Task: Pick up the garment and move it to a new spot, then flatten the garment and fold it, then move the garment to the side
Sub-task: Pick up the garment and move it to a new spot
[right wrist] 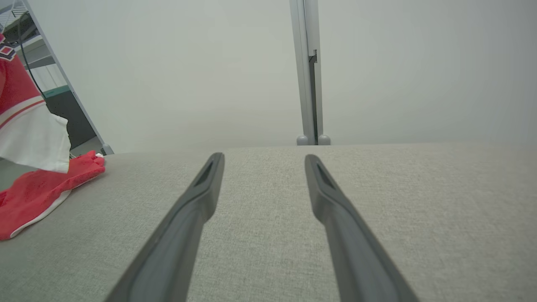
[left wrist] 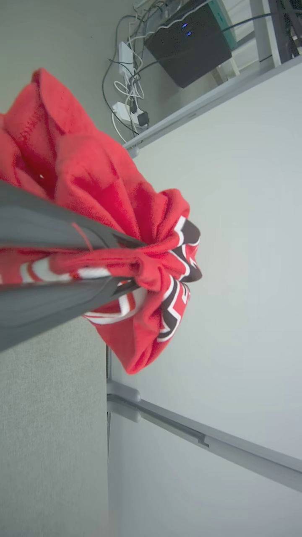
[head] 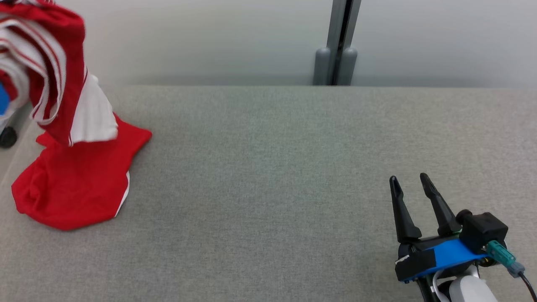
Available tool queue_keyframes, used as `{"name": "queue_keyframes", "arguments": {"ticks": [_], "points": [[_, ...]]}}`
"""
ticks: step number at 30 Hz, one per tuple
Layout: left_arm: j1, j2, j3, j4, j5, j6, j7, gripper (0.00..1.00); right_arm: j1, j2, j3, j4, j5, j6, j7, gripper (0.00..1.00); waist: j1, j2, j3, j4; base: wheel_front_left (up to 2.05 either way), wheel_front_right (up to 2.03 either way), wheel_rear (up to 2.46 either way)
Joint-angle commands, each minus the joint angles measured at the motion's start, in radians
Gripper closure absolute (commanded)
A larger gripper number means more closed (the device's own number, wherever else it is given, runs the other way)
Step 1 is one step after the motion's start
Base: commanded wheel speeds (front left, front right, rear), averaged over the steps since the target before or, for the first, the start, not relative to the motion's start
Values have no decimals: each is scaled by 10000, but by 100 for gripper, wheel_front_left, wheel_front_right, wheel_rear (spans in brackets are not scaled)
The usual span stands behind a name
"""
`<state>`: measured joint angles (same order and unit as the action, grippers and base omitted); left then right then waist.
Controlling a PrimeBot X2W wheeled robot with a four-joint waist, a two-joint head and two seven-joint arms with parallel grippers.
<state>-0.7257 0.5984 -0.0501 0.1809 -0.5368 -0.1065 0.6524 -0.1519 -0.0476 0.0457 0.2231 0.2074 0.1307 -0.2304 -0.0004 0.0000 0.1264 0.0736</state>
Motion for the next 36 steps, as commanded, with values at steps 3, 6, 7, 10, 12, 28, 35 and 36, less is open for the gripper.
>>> {"name": "queue_keyframes", "arguments": {"ticks": [3,6,7,10,12,28,35,36], "points": [[-1043,-511,-887,-502,-74,-169,-125,100,343,-49,13,152,165,1,-100,0,4,0,-989,-582,0,0,0],[-1693,-936,-1536,-878,-313,-208,-155,100,461,-51,36,166,259,1,-126,0,4,0,-1143,-819,0,0,0],[-1847,-1088,-1749,-1000,-422,-225,-182,100,471,-49,54,158,266,1,-129,0,4,0,-1151,-922,0,0,0],[-2089,-1497,-2271,-1314,-841,-252,-219,100,462,-49,70,122,253,3,-111,0,4,0,-1086,-1266,0,0,0],[-2055,-1744,-2664,-1467,-1059,-251,-255,100,426,-48,20,77,241,1,-96,0,4,0,-976,-1510,0,0,0],[271,-2929,-5347,722,-819,-126,-2600,100,-145,-48,202,-41,465,1,-172,0,4,0,282,-3077,0,0,0],[1374,-3618,-5613,2786,-388,288,-4553,0,-278,-49,233,57,496,1,-266,0,4,0,510,-3231,0,0,0],[1459,-3735,-5642,2995,-397,308,-4747,0,-250,-49,170,74,454,1,-265,0,4,0,479,-3168,0,0,0]]}}
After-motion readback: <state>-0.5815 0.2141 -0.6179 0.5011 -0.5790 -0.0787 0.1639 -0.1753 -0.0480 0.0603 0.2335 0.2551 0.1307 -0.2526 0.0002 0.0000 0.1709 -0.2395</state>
